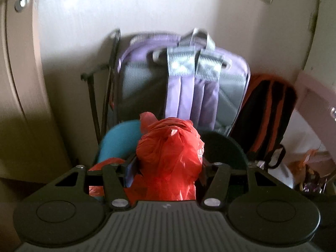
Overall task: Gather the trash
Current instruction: 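Lift the red bag and white bag over the teal wastebasket and open both tools, then lower both tools back toward the tissue and snack wrapper on the floor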
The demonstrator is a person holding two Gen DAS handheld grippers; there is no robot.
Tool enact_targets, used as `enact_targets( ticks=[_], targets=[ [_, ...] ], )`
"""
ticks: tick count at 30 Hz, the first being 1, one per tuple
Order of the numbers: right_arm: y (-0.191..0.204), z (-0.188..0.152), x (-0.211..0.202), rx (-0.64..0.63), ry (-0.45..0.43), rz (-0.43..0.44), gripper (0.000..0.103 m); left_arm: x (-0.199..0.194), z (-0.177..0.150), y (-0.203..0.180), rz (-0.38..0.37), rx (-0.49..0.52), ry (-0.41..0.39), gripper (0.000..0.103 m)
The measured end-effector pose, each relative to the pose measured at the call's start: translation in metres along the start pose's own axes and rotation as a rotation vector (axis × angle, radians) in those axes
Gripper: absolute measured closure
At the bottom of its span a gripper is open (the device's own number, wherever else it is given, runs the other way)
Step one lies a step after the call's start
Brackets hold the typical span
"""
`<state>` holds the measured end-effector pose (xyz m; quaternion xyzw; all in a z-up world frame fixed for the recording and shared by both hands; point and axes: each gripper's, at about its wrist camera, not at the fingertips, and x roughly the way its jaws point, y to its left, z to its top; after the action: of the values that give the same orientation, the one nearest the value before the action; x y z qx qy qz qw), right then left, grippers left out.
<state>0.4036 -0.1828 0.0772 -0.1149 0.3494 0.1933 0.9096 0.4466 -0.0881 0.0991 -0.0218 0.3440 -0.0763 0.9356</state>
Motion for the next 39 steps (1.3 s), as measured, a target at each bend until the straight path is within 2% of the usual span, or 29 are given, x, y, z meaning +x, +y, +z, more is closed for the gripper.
enact_targets(
  ticks=[5,11,15,20,29,39],
  targets=[
    [-0.001,-0.003,0.015,-0.014,0.032,0.001,0.059,0.029,-0.010,0.004,0.007,0.000,0.078,0.045],
    [-0.006,-0.006,0.019,0.001,0.037,0.001,0.059,0.040,-0.018,0.005,0.001,-0.003,0.115,0.041],
    [-0.007,-0.006,0.017,0.020,0.037,0.010,0.058,0.033,-0.019,0.006,0.000,-0.010,0.091,0.023],
    [-0.001,-0.008,0.010,0.004,0.032,-0.004,0.057,0.022,-0.019,0.003,-0.007,-0.004,0.082,0.021],
    [0.008,-0.018,-0.016,0.020,0.007,-0.003,0.055,-0.019,-0.021,0.008,-0.016,-0.014,0.045,0.021],
    [0.032,-0.021,-0.073,0.006,-0.040,0.019,0.053,-0.095,-0.040,0.031,-0.034,-0.025,-0.006,0.020]
  ],
)
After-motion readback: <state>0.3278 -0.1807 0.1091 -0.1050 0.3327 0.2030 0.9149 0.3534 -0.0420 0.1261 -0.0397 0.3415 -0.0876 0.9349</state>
